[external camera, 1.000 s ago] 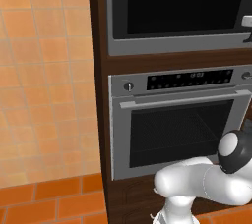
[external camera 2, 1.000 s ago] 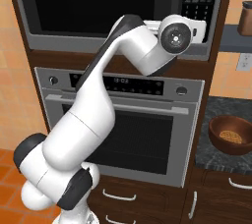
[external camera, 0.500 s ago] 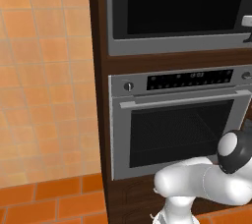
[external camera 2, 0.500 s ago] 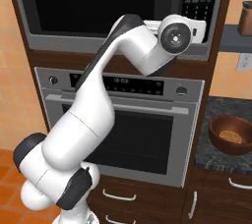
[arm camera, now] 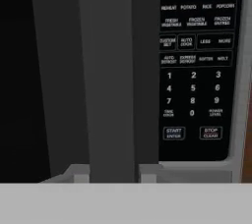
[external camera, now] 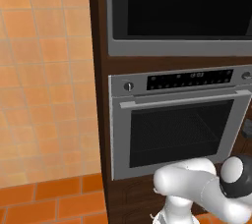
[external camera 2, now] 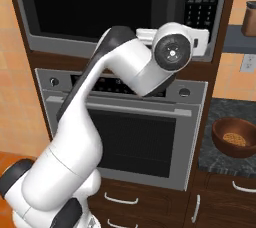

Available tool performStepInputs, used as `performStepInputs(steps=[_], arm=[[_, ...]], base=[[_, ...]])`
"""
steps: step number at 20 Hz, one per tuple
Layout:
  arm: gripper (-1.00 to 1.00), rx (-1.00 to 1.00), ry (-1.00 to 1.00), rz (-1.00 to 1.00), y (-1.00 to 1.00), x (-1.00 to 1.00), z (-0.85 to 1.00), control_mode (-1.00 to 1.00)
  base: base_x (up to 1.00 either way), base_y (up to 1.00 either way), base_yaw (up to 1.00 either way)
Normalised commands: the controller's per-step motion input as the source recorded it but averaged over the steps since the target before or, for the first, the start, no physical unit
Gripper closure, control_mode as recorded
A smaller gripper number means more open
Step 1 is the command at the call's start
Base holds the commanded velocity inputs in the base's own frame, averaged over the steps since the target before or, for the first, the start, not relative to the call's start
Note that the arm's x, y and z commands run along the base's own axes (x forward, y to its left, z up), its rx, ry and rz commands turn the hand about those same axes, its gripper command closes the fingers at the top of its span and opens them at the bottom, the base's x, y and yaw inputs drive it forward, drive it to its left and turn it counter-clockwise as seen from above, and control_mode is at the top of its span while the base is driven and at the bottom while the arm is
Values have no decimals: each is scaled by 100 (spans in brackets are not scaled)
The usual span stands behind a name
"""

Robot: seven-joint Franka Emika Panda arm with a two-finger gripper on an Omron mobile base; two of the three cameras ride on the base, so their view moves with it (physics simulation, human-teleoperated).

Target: Open the microwave, place the bowl with waffle inside the microwave, then close the microwave door and turn it on.

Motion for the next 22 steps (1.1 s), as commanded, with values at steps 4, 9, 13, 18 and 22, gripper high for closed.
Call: performStepInputs(steps=[4, 9, 13, 18, 22], arm=[[100, 0, 0, -2, 0, -100, -1, -100], [100, 0, 1, -3, 4, -100, -2, -100], [100, -2, 0, -3, 23, -100, -6, -100], [100, -7, 0, 0, 55, -100, -11, -100], [100, -10, 0, 0, 70, -81, -11, -100]], base=[[0, 0, 0], [0, 0, 0], [0, 0, 0], [0, 0, 0], [0, 0, 0]])
